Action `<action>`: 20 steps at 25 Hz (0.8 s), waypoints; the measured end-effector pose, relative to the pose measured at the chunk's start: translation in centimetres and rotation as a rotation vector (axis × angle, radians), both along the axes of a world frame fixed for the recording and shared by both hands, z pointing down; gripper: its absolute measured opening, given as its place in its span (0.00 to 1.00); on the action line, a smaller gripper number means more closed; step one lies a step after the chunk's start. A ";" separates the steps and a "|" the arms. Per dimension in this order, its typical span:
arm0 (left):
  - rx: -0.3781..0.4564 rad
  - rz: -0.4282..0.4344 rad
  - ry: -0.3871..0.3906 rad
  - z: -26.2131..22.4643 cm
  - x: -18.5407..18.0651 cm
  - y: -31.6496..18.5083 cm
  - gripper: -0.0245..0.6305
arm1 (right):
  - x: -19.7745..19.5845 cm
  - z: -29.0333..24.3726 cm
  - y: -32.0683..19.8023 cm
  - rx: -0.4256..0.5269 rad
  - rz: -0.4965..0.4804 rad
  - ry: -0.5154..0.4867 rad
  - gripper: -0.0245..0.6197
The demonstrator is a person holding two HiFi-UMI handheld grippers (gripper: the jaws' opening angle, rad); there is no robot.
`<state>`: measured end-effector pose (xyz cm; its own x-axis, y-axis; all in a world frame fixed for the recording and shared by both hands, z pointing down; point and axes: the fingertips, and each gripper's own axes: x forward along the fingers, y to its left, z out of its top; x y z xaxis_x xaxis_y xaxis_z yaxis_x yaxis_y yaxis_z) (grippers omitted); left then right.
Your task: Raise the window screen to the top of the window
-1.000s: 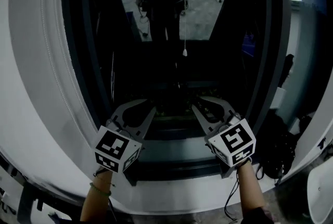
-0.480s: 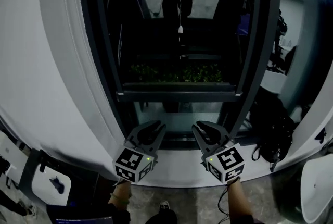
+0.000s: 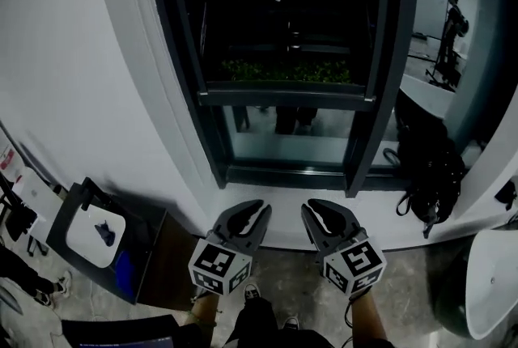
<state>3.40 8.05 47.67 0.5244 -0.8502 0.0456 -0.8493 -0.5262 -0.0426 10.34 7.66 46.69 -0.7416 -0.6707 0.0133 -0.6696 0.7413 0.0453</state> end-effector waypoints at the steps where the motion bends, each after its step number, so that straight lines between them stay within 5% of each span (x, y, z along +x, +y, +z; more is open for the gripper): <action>1: -0.008 -0.001 0.014 0.3 0.5 1.5 0.13 | 0.3 0.3 1.5 -0.010 -0.004 -0.011 0.11; 10: -0.045 -0.001 0.091 1.6 0.0 8.8 0.13 | -0.9 2.0 9.0 -0.076 -0.011 -0.054 0.11; 20: -0.078 0.050 0.061 3.3 -5.3 19.2 0.13 | -6.2 3.0 18.3 -0.124 0.065 -0.119 0.11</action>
